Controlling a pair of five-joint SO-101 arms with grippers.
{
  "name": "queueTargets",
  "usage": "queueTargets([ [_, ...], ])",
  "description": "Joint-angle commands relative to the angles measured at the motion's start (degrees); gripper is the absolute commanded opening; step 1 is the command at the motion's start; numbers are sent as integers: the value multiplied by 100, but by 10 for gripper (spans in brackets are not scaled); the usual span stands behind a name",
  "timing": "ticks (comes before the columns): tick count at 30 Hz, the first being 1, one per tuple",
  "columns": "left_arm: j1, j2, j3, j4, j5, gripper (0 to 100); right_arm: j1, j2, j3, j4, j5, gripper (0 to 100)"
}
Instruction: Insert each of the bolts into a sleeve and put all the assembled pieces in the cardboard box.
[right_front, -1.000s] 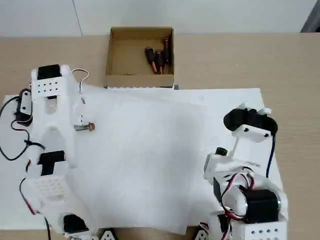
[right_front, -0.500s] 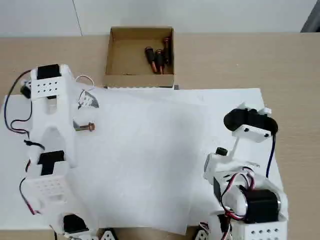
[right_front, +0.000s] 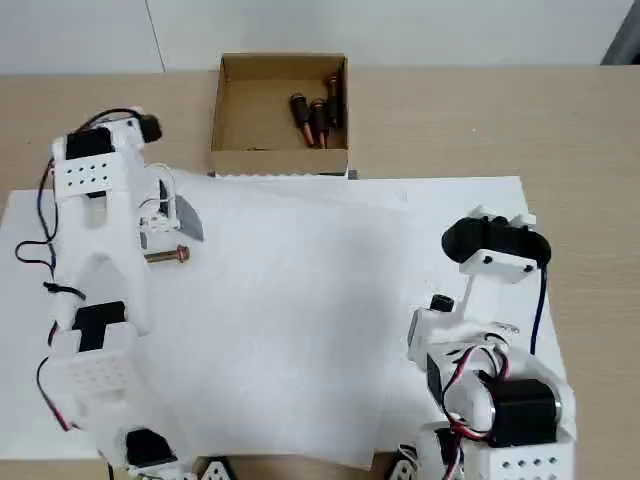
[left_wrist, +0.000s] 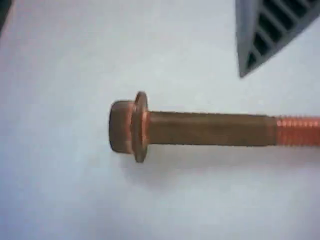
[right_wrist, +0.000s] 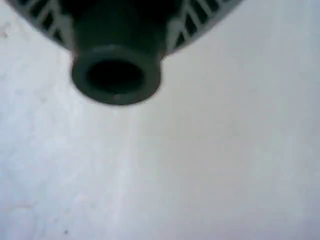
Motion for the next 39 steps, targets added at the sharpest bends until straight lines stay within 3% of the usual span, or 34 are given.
queueTargets([
  [1,-62,-105,-215,167,-1020,298,-4,-40,-44,-127,62,2],
  [14,-141,-70,-215,158,-4132,297,-4,-40,-62,-127,62,2],
  [19,-141,-44,-215,141,-4888,297,-4,-40,-62,-127,62,2],
  [27,-132,-44,-215,70,-4985,297,-4,-40,-70,-127,53,2],
  [32,-193,-53,-189,-264,-6681,298,-4,-40,-70,-119,53,2],
  [39,-299,-44,-189,-158,-7552,298,-4,-40,-79,-119,53,2],
])
